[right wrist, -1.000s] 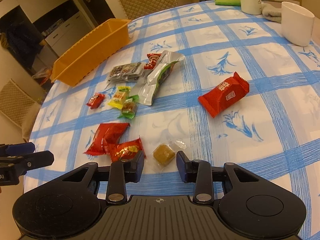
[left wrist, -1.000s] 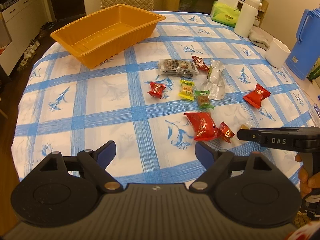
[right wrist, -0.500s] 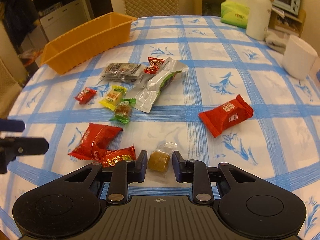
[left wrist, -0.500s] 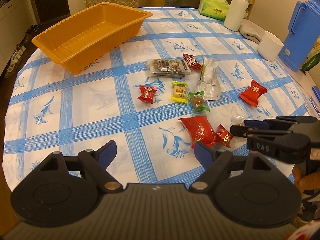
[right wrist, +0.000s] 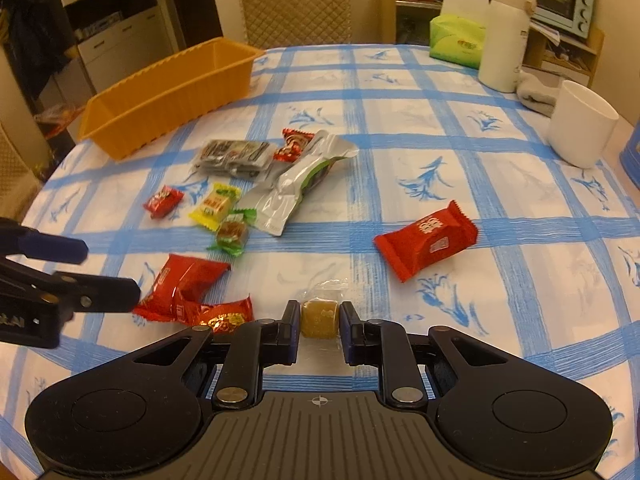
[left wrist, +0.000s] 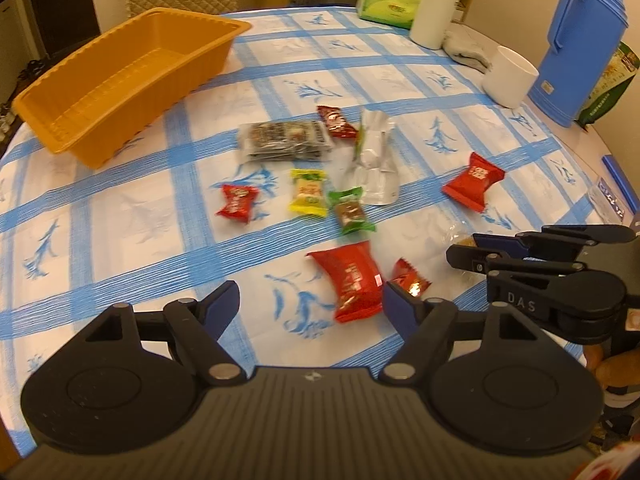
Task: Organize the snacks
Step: 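Close the right gripper on the candy while the left gripper grasps the red packet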
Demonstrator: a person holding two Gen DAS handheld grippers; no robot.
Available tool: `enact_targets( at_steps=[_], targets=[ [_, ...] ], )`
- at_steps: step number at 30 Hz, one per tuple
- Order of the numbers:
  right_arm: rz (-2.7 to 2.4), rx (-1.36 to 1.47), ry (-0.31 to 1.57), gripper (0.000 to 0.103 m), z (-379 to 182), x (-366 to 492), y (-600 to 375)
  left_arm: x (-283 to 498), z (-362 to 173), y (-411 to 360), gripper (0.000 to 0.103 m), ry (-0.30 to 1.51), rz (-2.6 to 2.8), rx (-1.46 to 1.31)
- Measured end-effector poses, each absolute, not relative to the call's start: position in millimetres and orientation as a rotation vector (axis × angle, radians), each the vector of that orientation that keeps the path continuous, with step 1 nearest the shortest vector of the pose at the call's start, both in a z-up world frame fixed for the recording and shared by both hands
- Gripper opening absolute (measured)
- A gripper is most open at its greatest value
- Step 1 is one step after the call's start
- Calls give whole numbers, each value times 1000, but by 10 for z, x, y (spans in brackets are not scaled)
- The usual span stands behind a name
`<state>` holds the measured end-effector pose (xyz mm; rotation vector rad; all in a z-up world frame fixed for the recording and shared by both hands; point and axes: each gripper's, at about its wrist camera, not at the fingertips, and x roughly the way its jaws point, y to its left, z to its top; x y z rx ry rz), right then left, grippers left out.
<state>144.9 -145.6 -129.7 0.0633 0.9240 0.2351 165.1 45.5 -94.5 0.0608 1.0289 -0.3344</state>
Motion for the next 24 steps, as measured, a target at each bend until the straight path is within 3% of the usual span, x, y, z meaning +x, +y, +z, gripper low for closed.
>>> enact_targets(
  at_steps=[11, 19, 24],
  targets=[
    [175, 149, 907, 21, -1181, 1337, -1766, 1912, -1115, 190, 57, 1084, -364, 63],
    [154, 177, 916, 21, -1180, 1273, -1903, 1971, -1246, 195, 30, 1134, -361, 57],
    [169, 188, 920, 21, -1174, 1284, -1906, 1908, -1262, 272, 24, 1135, -359, 56]
  ],
)
